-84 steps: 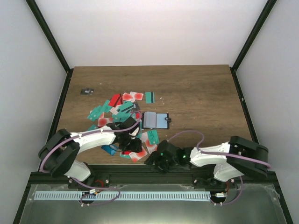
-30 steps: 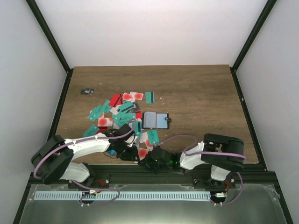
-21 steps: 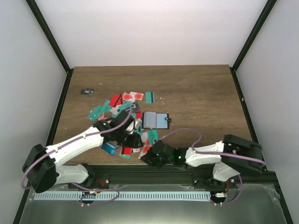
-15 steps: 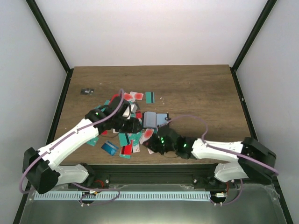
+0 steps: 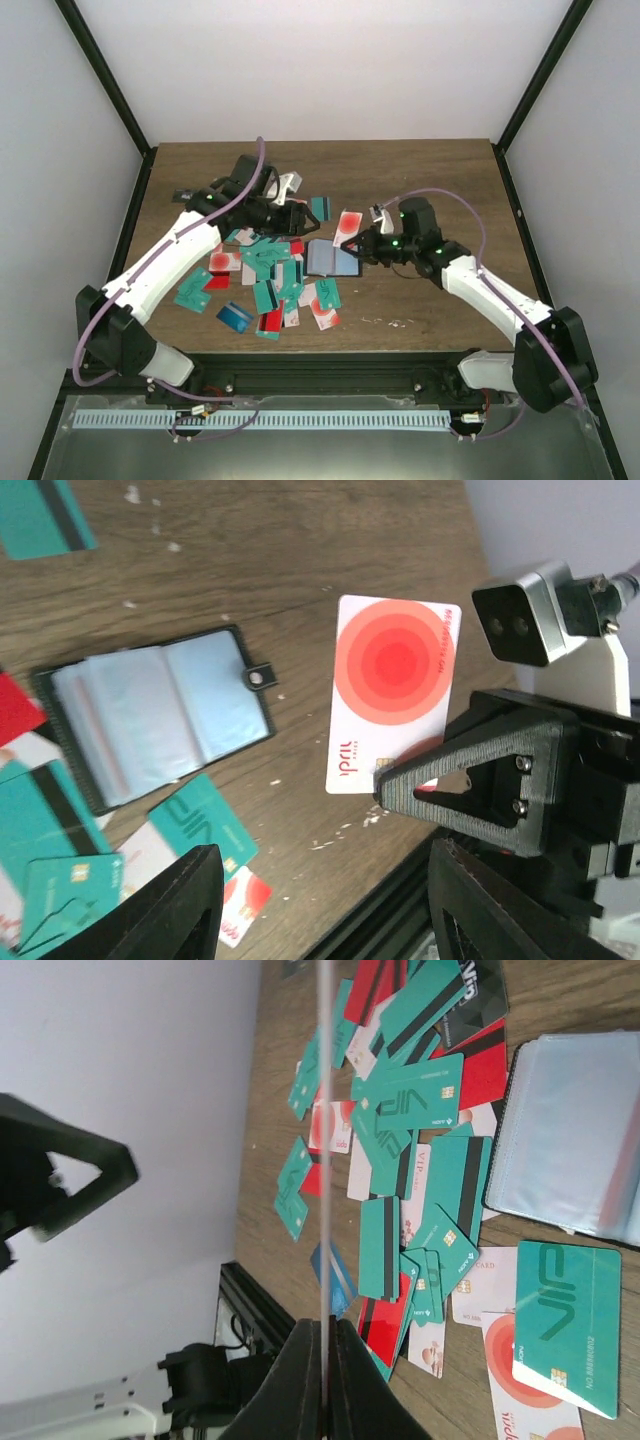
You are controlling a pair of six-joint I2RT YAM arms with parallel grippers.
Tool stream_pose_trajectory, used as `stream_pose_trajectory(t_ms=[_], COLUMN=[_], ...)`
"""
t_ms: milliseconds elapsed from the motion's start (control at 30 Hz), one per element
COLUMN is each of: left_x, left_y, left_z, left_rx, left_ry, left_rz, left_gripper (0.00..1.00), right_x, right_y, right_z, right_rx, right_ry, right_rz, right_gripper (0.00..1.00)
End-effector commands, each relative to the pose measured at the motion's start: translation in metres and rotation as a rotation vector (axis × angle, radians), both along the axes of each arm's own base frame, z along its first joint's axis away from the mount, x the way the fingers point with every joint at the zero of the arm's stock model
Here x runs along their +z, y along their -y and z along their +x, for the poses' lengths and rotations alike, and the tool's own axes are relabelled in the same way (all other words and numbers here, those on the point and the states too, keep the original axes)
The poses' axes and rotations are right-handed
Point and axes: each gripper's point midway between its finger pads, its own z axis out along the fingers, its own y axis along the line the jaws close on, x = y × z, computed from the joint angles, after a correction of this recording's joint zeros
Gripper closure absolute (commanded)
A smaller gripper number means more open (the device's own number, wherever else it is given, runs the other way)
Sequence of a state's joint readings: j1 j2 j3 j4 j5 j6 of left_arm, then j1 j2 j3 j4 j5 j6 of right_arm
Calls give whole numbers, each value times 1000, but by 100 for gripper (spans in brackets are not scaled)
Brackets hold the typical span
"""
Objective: Put the credit cards into the card holder
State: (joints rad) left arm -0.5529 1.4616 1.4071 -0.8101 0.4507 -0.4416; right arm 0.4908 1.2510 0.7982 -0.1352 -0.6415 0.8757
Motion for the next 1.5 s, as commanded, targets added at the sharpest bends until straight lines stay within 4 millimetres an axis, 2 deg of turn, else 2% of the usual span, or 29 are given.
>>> stream_pose_trajectory(t_ms=[0, 167, 300, 433, 567, 733, 900, 1067, 1100, 1133, 1200, 1233, 1333, 1467], left_x=[12, 9, -7, -14, -10, -5, 4, 9, 8, 6, -9, -19, -55, -90], left_y=[29, 48, 63, 67, 65, 67, 71, 71, 71, 70, 65, 62, 51, 45], left_z=[2, 11, 19, 28, 30, 24, 18, 16, 17, 19, 29, 34, 49, 65], left_rx=[-106, -168, -223, -229, -254, -302, -348, -364, -359, -349, -295, -266, -204, -181], left_ry=[-14, 3, -11, -15, -7, -8, -9, 15, 20, 21, 6, -10, -48, -83], left_rz=[-155, -259, -312, -315, -366, -429, -489, -499, -493, -482, -425, -385, -234, -87], left_gripper=[42, 42, 43, 47, 57, 73, 84, 96, 96, 96, 96, 96, 96, 96], right_x=[27, 27, 25, 35, 40, 46, 53, 51, 46, 43, 28, 18, -16, -59], right_y=[6, 14, 10, 8, 7, 5, 3, 2, 3, 3, 8, 12, 31, 61], right_z=[-8, -3, -7, -7, -6, -7, -3, 2, 4, 7, 16, 21, 35, 47], right_rx=[194, 249, 298, 320, 338, 355, 362, 352, 342, 329, 278, 244, 133, -5], right_ry=[80, 124, 142, 170, 184, 194, 208, 195, 181, 171, 138, 112, 31, -94], right_rz=[126, 166, 205, 225, 233, 260, 272, 260, 247, 230, 168, 126, -8, -146], right_gripper=[99, 99, 99, 99, 99, 99, 99, 98, 94, 83, 61, 54, 48, 46])
